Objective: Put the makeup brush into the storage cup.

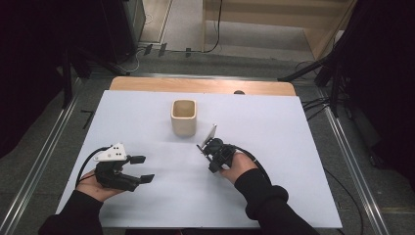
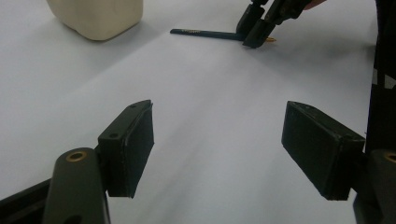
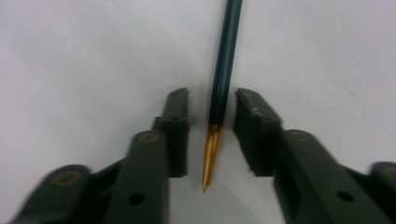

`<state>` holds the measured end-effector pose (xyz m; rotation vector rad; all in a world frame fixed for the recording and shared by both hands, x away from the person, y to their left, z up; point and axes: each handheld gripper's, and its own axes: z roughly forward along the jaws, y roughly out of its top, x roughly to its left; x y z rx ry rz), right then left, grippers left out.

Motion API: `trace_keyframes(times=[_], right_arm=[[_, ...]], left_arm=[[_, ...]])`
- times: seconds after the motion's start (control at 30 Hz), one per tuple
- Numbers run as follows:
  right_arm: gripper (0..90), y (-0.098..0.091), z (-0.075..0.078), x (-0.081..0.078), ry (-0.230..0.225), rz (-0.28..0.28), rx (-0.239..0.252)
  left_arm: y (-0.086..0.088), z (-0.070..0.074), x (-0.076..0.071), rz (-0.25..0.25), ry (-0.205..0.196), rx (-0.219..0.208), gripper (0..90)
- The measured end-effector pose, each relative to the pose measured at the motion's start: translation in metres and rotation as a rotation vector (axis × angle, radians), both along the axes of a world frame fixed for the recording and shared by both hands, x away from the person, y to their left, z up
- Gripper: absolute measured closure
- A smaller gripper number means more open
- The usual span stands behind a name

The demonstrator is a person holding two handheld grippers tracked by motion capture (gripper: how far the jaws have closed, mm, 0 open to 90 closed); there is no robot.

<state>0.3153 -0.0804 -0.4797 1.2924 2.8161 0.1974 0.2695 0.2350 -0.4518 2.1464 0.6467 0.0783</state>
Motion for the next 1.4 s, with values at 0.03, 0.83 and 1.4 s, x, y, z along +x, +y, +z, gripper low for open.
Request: trace_keyframes(times=[0.03,0.83,1.4], right_arm=[[72.2,0.000,0.000,0.000,0.001,0.000,0.000],[84.2,-0.014,0.001,0.012,0.094,-0.011,0.096],[84.3,-0.052,0.020,0.002,0.097,-0.017,0.369]], left_arm=[[0.000,0.000,0.000,-0.001,0.001,0.001,26.0],[-0.001,-0.001,0.000,-0.007,0.006,0.011,25.9],[-0.002,-0.002,0.001,-0.006,0.008,0.015,26.0]])
